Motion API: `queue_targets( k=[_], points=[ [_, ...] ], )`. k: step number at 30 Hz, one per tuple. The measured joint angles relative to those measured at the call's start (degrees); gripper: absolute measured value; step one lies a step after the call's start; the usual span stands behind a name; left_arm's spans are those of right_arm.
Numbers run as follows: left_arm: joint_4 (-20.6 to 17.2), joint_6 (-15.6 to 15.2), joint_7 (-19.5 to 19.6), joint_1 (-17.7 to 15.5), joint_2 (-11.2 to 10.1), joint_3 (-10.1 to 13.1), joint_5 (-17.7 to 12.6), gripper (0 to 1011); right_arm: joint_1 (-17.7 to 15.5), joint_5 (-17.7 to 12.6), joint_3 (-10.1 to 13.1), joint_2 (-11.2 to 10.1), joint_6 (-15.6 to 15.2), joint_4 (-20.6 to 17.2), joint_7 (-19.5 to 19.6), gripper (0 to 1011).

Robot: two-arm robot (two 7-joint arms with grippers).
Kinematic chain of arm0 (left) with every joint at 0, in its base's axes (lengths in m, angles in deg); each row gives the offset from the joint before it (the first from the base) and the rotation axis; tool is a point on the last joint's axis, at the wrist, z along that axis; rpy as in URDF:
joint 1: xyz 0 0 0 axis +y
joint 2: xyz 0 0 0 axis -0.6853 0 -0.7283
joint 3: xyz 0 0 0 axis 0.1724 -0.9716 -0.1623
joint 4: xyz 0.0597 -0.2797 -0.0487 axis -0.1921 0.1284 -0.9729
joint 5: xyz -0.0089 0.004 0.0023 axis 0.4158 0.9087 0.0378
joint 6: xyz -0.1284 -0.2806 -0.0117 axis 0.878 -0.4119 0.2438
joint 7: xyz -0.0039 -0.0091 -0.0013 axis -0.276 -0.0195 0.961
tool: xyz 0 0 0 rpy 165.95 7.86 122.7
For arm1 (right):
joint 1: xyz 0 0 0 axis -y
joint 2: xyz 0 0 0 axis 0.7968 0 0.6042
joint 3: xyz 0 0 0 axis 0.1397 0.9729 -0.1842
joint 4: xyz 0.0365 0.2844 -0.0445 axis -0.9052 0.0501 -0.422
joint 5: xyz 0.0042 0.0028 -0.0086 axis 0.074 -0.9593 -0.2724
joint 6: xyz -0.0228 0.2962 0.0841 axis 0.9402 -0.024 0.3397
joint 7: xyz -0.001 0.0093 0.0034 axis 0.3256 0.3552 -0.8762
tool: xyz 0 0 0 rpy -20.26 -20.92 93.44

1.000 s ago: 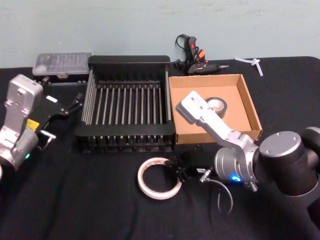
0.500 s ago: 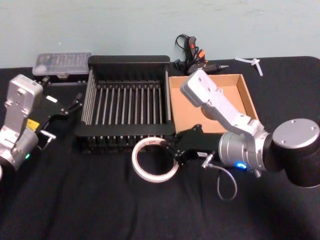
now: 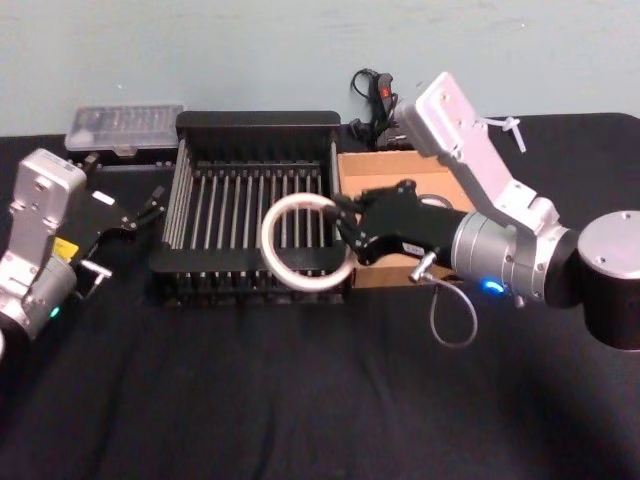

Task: Pick up the white tape and place it into the black box , Pick up the silver tape and place it into the brown box.

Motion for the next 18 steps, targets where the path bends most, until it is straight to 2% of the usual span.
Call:
queue_targets(
  k=[4,7,8,13,18],
  points=[
    [0.0,0.0,0.0,0.0,0.0,0.0,0.0,1001,-0.3,0.0,0.6,0.7,4.1,1.0,1.2,94],
    [0.0,0.0,0.0,0.0,0.0,0.0,0.0,1001,0.0,0.7,0.6,1.3,8.3,2.8,2.2,94],
    [0.0,0.0,0.0,0.0,0.0,0.0,0.0,1002,0.0,0.7,0.6,1.3,8.3,2.8,2.2,94],
    [0.0,0.0,0.0,0.0,0.0,0.0,0.0,1001,1.5,2.0,0.4,2.5,12.1,6.4,2.8,94],
    [0.0,0.0,0.0,0.0,0.0,0.0,0.0,1002,4.4,3.5,-0.1,4.2,15.3,11.7,3.0,94]
  ],
)
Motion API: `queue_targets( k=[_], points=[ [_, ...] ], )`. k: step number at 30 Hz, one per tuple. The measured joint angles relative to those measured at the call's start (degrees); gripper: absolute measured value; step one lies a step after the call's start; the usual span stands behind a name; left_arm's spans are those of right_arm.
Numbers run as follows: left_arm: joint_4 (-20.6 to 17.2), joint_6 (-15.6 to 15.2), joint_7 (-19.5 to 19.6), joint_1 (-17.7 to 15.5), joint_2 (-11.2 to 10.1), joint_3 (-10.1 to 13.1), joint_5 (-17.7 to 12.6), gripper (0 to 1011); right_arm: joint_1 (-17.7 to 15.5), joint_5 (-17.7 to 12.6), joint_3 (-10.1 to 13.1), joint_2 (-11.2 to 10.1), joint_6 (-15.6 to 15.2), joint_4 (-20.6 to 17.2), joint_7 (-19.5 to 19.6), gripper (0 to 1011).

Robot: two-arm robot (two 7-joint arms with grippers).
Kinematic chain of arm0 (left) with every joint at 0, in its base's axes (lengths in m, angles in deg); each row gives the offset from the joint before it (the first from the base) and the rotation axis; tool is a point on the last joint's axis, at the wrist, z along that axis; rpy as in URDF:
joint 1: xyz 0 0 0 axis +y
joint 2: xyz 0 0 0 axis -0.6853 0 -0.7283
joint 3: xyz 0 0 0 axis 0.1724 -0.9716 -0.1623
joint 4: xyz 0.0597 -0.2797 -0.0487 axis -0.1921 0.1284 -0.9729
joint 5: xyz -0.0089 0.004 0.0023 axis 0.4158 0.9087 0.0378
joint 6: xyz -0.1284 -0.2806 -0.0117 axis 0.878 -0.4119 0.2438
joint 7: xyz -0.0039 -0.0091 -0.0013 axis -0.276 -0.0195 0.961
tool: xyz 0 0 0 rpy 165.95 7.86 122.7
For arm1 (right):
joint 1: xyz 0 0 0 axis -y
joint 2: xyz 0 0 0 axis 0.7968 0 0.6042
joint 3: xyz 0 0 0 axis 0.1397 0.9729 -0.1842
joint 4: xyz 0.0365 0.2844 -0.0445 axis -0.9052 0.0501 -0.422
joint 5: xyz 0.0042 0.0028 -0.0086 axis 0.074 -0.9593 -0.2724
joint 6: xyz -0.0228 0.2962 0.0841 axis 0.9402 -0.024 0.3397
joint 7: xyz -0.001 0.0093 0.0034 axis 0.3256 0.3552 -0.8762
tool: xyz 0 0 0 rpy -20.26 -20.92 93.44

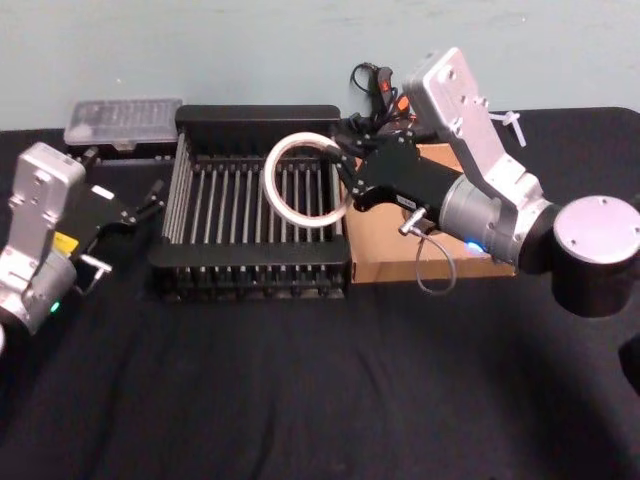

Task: Pick up the white tape and place it into the black box , Pick up the silver tape and place it into the brown box.

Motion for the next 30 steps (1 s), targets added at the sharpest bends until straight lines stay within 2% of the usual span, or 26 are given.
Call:
queue_targets(
  k=[2,11,12,18,30],
  points=[
    [0.0,0.0,0.0,0.0,0.0,0.0,0.0,1001,0.8,0.4,-0.2,0.5,0.8,1.5,0.0,94],
    [0.0,0.0,0.0,0.0,0.0,0.0,0.0,1001,6.4,3.4,-1.0,4.6,5.7,13.0,0.7,94],
    [0.0,0.0,0.0,0.0,0.0,0.0,0.0,1002,6.4,3.4,-1.0,4.6,5.7,13.0,0.7,94],
    [0.0,0.0,0.0,0.0,0.0,0.0,0.0,1001,9.5,4.8,-1.3,7.7,8.1,20.4,1.2,94],
    [0.0,0.0,0.0,0.0,0.0,0.0,0.0,1001,13.1,6.8,-2.0,11.6,10.4,29.6,1.3,94]
  ],
)
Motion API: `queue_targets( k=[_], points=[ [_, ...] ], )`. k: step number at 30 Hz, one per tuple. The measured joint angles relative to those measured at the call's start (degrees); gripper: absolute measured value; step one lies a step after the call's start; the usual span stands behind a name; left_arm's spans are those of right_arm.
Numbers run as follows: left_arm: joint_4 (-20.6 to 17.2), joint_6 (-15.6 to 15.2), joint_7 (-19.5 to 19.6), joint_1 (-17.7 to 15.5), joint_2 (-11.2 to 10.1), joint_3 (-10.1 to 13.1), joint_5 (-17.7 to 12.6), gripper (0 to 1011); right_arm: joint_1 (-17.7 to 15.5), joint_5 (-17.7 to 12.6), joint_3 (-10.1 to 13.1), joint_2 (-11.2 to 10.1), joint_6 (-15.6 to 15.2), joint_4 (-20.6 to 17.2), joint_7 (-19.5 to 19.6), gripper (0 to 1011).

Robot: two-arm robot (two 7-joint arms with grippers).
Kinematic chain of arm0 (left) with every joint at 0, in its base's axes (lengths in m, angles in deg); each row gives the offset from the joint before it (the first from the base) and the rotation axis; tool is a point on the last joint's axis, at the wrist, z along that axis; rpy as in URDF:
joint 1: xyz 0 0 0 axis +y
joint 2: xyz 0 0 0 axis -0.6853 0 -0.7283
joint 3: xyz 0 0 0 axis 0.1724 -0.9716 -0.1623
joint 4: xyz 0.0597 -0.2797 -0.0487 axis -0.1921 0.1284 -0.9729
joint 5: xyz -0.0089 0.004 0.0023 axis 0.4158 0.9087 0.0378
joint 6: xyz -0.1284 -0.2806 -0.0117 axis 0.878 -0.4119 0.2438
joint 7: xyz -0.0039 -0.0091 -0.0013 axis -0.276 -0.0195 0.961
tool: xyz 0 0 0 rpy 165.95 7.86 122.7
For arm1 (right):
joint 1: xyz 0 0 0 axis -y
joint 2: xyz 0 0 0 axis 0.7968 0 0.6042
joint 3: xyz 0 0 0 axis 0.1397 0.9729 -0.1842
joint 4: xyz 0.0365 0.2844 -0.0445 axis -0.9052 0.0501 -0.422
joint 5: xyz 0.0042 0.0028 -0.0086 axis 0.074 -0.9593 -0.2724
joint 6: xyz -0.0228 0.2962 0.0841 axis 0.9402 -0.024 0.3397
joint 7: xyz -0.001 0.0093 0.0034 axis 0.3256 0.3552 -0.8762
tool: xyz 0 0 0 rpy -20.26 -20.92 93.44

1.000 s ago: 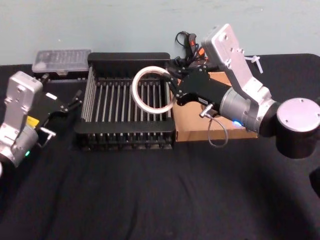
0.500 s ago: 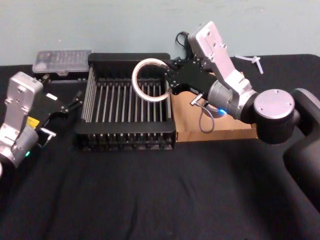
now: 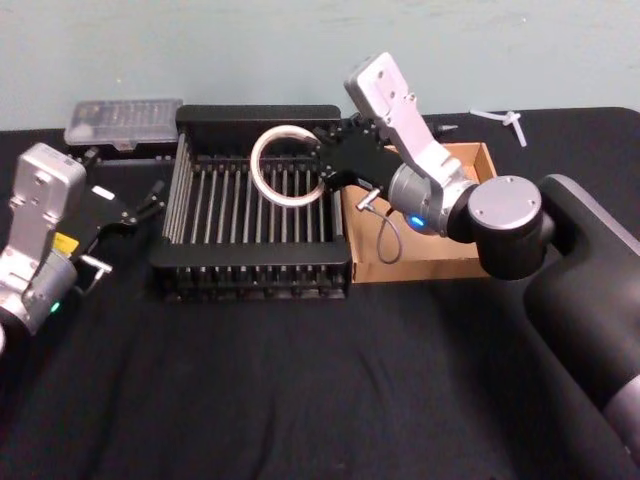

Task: Pick up the white tape and place it into the black box , Pick up the silver tape and place it into the brown box.

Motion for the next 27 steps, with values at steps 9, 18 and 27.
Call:
queue_targets(
  k=[9,18,27],
  points=[
    [0.0,0.0,0.0,0.0,0.0,0.0,0.0,1001,0.8,0.8,-0.2,1.3,0.3,2.7,-0.1,94],
    [0.0,0.0,0.0,0.0,0.0,0.0,0.0,1001,0.8,0.8,-0.1,1.3,0.3,2.6,-0.2,94],
    [0.0,0.0,0.0,0.0,0.0,0.0,0.0,1001,0.8,0.8,-0.1,1.2,0.3,2.6,-0.2,293]
  ],
)
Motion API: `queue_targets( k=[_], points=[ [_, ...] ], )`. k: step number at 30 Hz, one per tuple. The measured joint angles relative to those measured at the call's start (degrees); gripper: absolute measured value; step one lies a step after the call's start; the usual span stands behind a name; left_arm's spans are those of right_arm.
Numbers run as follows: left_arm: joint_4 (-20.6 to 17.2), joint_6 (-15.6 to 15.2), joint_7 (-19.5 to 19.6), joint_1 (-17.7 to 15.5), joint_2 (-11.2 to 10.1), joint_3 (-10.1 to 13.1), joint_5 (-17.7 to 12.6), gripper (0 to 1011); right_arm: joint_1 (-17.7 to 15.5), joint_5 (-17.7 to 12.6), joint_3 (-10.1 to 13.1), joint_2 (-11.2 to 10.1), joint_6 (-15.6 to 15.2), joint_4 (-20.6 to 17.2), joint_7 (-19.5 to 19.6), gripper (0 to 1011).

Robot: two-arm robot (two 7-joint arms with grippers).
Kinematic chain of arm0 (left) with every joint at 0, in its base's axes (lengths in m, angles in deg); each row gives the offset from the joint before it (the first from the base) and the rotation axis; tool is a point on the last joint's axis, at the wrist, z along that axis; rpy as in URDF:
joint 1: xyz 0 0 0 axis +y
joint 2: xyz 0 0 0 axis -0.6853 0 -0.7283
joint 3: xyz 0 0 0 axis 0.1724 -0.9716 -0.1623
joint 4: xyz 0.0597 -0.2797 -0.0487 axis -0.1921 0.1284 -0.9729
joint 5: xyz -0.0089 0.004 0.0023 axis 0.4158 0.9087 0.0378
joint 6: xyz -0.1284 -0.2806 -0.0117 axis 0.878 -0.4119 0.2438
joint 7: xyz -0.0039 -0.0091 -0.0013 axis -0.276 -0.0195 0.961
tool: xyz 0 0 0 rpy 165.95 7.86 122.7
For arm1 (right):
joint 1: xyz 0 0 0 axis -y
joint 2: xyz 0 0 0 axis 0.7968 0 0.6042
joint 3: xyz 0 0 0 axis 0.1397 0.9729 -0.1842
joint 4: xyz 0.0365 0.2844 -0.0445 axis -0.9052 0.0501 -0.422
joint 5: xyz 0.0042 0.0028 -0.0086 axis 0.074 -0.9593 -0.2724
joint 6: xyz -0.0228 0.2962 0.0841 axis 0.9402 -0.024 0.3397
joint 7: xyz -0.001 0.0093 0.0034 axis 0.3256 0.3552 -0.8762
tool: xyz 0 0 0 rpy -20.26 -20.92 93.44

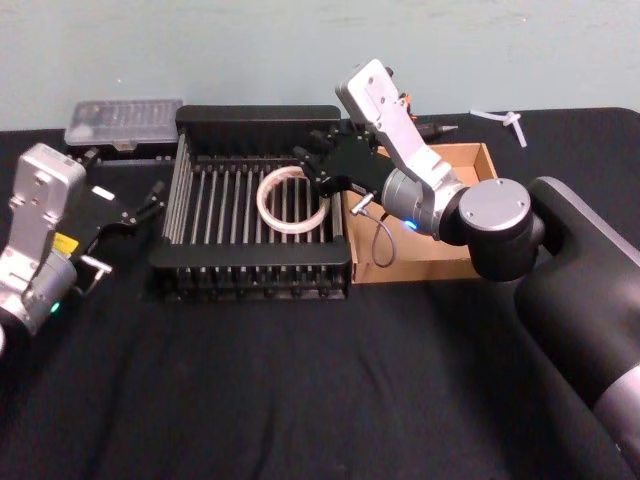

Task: Pick up the white tape and place it into the black box , Pick up the silver tape and place it into the brown box.

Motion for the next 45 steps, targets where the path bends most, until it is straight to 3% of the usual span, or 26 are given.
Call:
queue_targets(
  k=[16,23,32,45],
  points=[
    [0.0,0.0,0.0,0.0,0.0,0.0,0.0,1001,0.0,-0.1,0.0,0.0,0.0,-0.1,0.0,805],
    [0.0,0.0,0.0,0.0,0.0,0.0,0.0,1000,-0.6,-0.2,0.5,-0.3,-0.3,-1.2,0.0,972],
    [0.0,0.0,0.0,0.0,0.0,0.0,0.0,1002,-3.6,-0.2,2.9,-1.9,-1.9,-6.4,1.9,1002],
    [0.0,0.0,0.0,0.0,0.0,0.0,0.0,1002,-10.5,0.7,7.6,-5.9,-4.7,-16.0,5.1,1002]
  ],
)
